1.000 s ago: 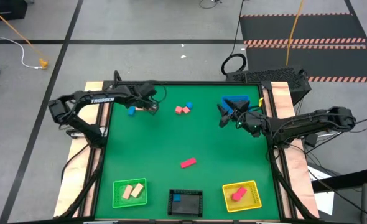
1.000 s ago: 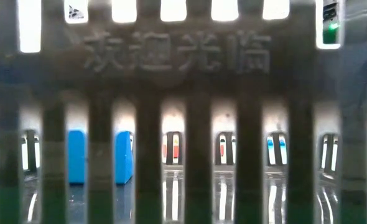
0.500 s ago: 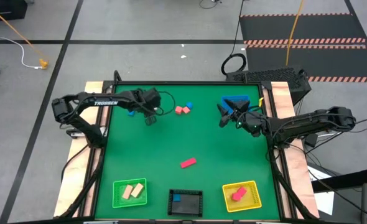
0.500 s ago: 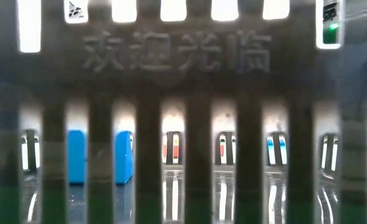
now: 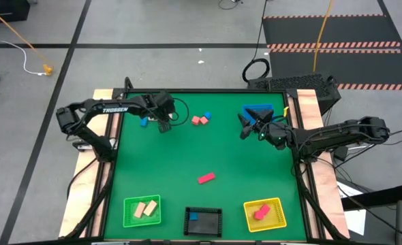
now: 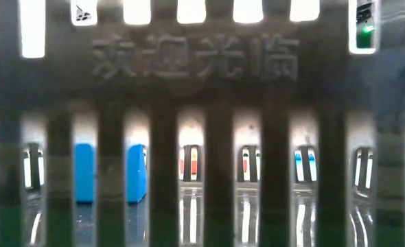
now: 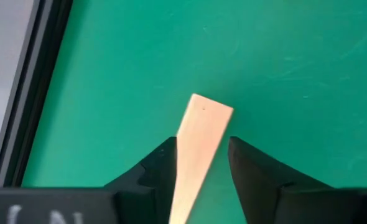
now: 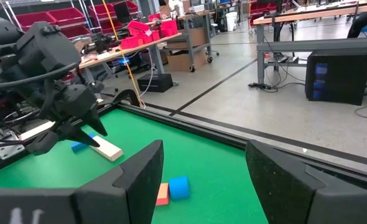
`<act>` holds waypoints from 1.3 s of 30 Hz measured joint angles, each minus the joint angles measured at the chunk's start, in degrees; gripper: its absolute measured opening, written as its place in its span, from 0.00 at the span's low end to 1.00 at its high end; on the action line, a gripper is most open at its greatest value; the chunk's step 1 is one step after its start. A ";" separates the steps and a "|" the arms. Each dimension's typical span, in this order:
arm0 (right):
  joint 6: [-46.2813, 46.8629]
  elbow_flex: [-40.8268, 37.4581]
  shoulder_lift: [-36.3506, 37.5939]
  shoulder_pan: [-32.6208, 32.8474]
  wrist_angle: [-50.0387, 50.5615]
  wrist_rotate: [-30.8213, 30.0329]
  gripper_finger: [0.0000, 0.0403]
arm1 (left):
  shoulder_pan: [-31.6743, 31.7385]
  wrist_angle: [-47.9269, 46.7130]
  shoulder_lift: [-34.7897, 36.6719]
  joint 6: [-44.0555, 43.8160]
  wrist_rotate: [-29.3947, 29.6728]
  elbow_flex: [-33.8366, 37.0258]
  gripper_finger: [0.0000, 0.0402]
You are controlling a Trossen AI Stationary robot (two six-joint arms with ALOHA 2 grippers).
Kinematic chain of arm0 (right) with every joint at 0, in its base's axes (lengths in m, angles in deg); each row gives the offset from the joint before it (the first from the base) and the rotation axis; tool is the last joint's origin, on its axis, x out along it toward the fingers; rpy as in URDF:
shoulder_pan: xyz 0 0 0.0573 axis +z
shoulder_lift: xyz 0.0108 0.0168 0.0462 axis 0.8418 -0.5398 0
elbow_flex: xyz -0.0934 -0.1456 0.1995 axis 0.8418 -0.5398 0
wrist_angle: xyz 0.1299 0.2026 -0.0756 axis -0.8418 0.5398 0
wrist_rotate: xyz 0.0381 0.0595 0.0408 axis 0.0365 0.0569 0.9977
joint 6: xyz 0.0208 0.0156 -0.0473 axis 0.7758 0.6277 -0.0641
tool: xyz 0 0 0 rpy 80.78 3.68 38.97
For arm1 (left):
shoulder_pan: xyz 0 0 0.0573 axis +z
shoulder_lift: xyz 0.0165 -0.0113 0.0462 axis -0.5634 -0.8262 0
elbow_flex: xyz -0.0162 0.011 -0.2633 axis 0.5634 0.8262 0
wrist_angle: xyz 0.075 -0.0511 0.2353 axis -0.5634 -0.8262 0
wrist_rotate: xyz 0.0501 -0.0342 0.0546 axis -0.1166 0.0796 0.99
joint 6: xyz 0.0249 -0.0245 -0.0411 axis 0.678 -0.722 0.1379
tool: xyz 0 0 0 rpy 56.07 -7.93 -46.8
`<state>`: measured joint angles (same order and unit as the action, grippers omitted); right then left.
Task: Sort & place blocks by color
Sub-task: Put the light brown block into the green bin
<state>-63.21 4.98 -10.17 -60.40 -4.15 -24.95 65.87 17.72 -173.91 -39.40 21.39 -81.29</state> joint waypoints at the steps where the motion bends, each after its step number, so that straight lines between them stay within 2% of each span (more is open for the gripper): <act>1: 0.00 0.00 0.00 0.00 0.01 0.00 0.55 | 0.10 -0.01 0.00 0.08 -0.01 0.00 0.40; 6: 0.00 0.00 0.00 0.00 0.01 -0.01 0.55 | 0.30 -0.11 -0.06 3.65 -0.24 0.00 0.53; 10: 0.00 0.00 0.00 0.02 0.01 0.00 0.55 | 0.74 0.06 -2.54 5.44 -0.12 -0.07 0.59; 20: 0.00 0.00 0.00 0.00 -0.01 0.00 0.55 | 3.46 4.28 -8.54 7.95 -0.13 -0.20 0.60; 27: 0.00 -0.02 0.00 0.02 -0.01 0.00 0.55 | 4.81 3.52 -8.78 6.87 -4.38 -0.26 0.60; 31: 0.00 -0.02 0.00 0.02 0.01 0.00 0.55 | 4.45 3.29 -8.85 4.79 -5.07 -0.24 0.55; 37: 0.00 -0.02 0.00 0.02 -0.01 0.00 0.55 | 3.57 3.41 -8.87 -2.40 -4.99 -0.13 0.34; 39: 0.00 -0.02 0.00 0.02 0.01 0.00 0.55 | 3.08 4.57 -8.95 -6.94 -5.19 -0.17 0.32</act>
<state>-63.21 4.96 -10.17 -60.38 -4.14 -24.95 68.94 22.29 -182.86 -46.34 16.20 -81.46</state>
